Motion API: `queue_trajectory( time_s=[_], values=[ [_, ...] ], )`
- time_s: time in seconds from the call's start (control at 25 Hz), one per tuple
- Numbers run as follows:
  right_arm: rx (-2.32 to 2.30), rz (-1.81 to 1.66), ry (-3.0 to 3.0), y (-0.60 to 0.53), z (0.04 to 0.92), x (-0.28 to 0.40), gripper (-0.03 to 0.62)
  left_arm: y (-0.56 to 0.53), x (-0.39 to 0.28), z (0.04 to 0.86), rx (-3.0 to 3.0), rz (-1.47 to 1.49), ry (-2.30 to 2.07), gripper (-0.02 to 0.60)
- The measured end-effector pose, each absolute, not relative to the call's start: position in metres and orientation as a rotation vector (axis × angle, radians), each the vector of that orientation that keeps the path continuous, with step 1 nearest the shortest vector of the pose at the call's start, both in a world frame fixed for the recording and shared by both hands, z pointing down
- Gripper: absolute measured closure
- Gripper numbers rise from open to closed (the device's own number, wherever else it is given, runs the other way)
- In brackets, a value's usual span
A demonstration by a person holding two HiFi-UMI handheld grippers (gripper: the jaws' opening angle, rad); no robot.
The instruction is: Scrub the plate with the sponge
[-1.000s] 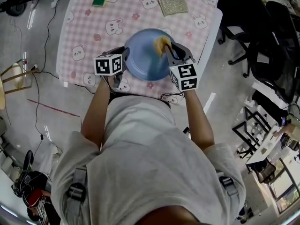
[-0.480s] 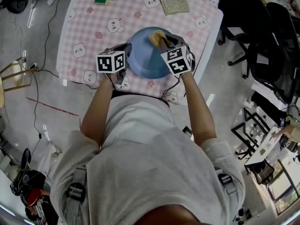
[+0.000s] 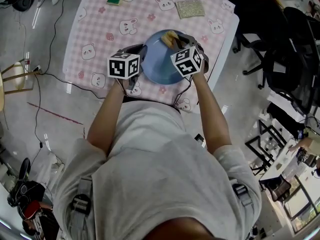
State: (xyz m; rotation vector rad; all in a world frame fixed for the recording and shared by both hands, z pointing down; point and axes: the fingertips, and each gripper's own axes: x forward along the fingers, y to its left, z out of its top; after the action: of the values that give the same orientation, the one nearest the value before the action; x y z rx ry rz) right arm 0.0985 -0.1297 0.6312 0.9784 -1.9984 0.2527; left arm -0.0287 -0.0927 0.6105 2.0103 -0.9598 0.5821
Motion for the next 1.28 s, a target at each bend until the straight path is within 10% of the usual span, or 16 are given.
queue_trajectory(
  time_s=[1.28],
  values=[
    [0.367,0.000,-2.180,-0.023,0.624,-0.002,0.549,-0.102,-0.033,0.599,2.007,0.595,-1.040,0.537]
  ],
)
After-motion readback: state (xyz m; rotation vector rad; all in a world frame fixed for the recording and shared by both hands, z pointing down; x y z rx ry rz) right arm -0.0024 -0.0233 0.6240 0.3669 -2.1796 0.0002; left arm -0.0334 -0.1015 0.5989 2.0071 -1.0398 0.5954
